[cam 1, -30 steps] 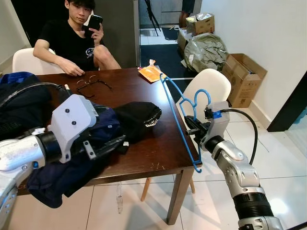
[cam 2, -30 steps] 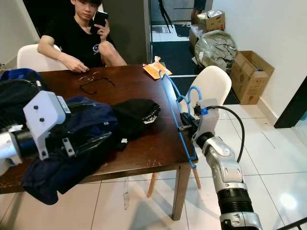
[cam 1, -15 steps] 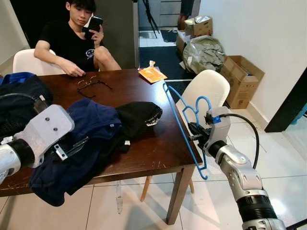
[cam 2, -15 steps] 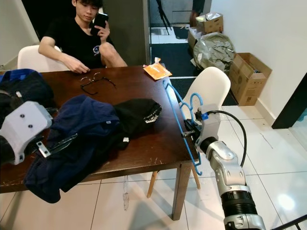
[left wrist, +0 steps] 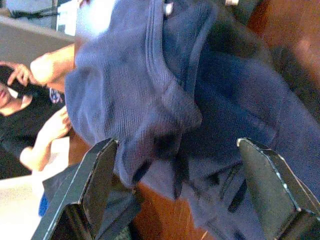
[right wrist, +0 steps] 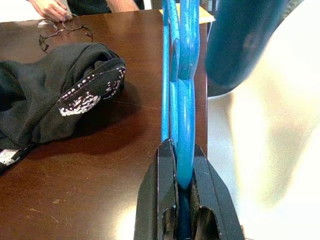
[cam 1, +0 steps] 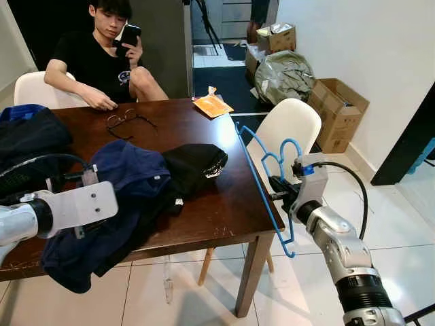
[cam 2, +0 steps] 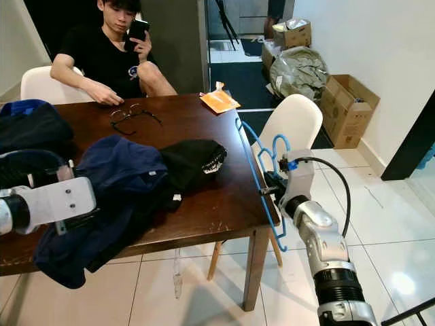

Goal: Hang hanger

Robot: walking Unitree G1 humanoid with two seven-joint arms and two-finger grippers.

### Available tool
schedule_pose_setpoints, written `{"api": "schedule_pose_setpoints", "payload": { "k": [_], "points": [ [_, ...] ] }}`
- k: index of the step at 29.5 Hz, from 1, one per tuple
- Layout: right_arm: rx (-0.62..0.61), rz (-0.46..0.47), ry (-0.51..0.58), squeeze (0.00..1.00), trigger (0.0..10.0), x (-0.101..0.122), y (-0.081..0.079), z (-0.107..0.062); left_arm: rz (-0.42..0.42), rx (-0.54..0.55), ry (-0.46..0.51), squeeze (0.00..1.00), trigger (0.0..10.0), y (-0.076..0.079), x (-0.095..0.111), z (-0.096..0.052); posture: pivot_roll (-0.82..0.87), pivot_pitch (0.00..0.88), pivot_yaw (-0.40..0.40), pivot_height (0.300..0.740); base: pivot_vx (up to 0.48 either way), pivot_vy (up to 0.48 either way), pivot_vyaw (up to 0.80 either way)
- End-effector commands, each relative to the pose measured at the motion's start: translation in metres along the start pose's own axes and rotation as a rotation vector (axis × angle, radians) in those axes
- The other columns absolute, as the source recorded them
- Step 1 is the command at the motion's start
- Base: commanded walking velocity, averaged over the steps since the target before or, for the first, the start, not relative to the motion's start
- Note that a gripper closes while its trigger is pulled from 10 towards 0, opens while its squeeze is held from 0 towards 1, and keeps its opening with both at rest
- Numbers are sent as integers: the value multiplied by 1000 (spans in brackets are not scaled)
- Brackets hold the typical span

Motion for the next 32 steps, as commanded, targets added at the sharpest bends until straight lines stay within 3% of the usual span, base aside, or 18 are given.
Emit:
{"api": "schedule_pose_setpoints", "payload": {
  "k": [1, 13, 14, 15, 16, 24, 32],
  "points": [
    [-7, 15, -39, 0, 10000, -10, 1, 0, 60, -8, -36, 0, 10000, -2, -4, -1, 84, 0, 5, 740, 0, 0, 0],
    [-6, 11, -41, 0, 10000, -10, 1, 0, 145, 84, -54, 0, 10000, -17, -17, 5, 79, 0, -1, 740, 0, 0, 0],
    [-5, 10, -40, 0, 10000, -9, 1, 0, 157, 111, -28, 0, 3765, -20, -16, 10, 79, 0, -1, 740, 0, 0, 0],
    [-5, 10, -40, 0, 10000, -9, 1, 0, 157, 111, -28, 0, 3765, -20, -16, 10, 79, 0, -1, 740, 0, 0, 0],
    [-4, 9, -39, 0, 10000, -9, 1, 1, 169, 127, -4, 0, 0, -22, -14, 13, 79, 0, -1, 740, 0, 0, 0],
    [-4, 10, -36, 0, 10000, -9, -1, 2, 191, 154, 69, 0, 0, -29, -2, 22, 82, 0, 3, 740, 0, 0, 0],
    [-3, 14, -35, 0, 10000, -9, -2, 2, 190, 158, 89, 0, 0, -33, 1, 20, 88, 0, 4, 740, 0, 0, 0]
  ]
}}
Point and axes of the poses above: a point about 5 cm out from each wrist's last joint towards the gripper, its own z axis pointing out of the wrist towards the gripper, its own x axis along the axis of the wrist's last joint, y = z × x, the point moved 4 cm from there along z, pointing out of the wrist towards the gripper, and after that the axes turned 12 degrees about -z, right-handed, at the moved point
